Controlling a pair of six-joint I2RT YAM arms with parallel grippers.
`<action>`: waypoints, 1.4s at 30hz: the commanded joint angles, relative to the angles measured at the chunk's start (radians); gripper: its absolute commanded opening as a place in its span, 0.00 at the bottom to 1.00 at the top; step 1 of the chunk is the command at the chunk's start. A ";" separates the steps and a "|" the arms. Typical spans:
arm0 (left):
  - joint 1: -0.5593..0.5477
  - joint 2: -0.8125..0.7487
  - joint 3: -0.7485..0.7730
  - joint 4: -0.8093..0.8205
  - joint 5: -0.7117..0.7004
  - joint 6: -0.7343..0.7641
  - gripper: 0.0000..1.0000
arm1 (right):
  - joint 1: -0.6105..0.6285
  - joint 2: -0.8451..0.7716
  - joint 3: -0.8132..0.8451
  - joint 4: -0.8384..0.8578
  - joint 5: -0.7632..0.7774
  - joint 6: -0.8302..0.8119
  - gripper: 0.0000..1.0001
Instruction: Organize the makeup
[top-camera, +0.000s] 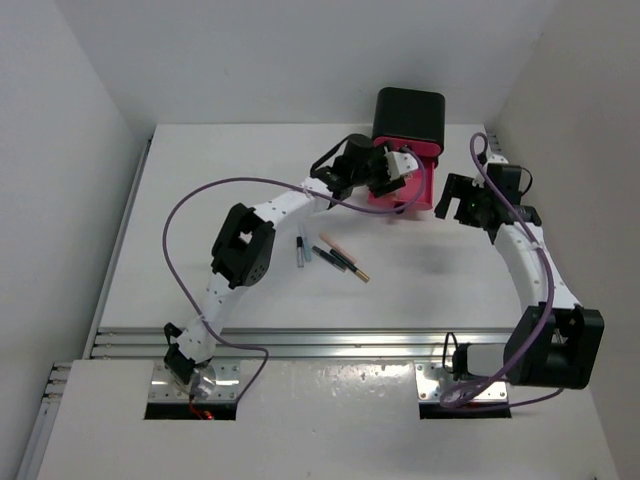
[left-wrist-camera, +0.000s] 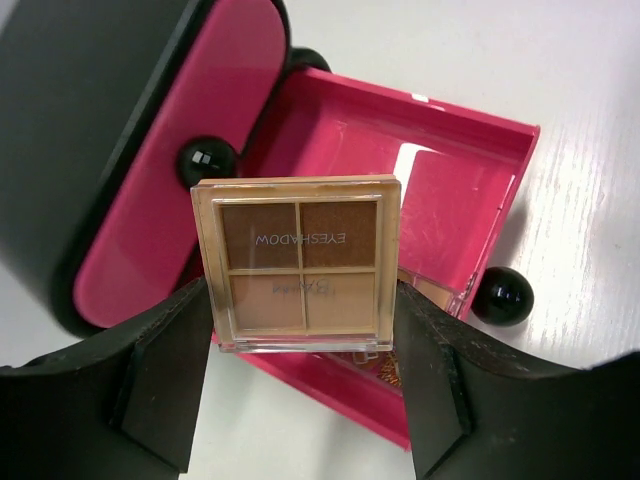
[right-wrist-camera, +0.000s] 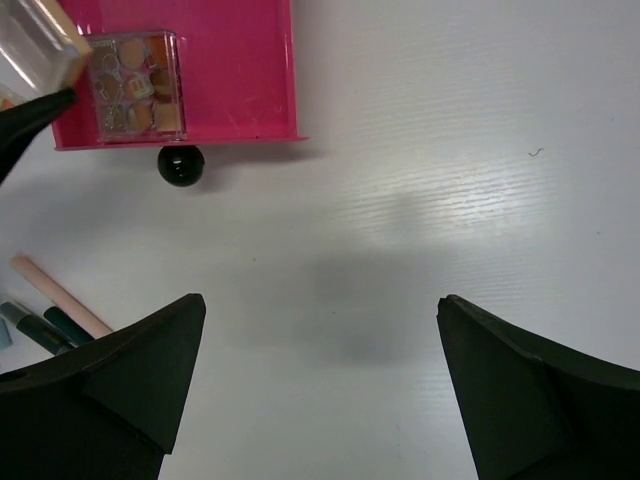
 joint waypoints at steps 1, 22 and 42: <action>-0.008 0.023 0.008 0.090 0.038 -0.006 0.25 | -0.009 -0.057 -0.010 -0.005 0.019 -0.041 1.00; -0.008 0.023 0.019 0.035 0.009 0.022 0.92 | -0.016 -0.042 0.030 -0.029 0.000 -0.063 1.00; 0.170 -0.155 -0.015 -0.356 -0.241 -0.539 0.99 | 0.058 -0.056 0.057 -0.032 0.018 0.008 1.00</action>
